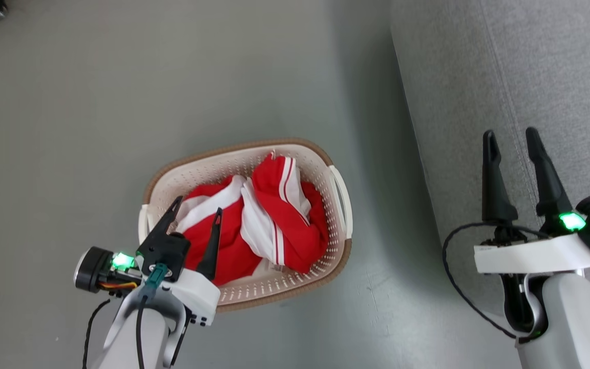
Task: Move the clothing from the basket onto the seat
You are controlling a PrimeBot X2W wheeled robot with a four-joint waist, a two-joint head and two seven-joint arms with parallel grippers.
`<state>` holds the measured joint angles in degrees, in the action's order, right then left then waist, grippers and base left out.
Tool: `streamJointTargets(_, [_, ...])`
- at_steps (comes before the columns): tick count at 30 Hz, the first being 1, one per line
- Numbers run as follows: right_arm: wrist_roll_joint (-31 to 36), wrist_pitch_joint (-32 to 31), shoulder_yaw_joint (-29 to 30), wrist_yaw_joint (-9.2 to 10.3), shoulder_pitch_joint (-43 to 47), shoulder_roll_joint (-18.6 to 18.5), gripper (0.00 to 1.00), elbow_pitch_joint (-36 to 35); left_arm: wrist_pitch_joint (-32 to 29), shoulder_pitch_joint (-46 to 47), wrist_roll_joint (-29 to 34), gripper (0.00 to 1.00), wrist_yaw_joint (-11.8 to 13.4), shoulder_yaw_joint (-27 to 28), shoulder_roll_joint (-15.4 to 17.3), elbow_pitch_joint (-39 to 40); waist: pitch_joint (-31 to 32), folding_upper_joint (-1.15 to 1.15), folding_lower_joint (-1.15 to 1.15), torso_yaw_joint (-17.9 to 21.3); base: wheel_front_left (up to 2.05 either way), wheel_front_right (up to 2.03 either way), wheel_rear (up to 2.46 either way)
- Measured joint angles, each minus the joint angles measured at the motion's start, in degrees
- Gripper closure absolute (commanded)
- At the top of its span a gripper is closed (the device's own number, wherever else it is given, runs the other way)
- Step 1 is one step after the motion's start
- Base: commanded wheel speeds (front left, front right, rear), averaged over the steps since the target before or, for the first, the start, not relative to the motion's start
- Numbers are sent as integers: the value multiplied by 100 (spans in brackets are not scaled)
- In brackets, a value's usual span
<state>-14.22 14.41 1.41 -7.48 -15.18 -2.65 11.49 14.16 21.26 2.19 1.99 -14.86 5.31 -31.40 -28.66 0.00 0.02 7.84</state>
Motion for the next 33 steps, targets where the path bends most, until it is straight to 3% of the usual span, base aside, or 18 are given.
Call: streamJointTargets(33, [-455,5,-305,0,-1081,-3,0,-450,-2,1175,573,0,-1,-261,539,-1160,-1515,0,0,694,0,0,0])
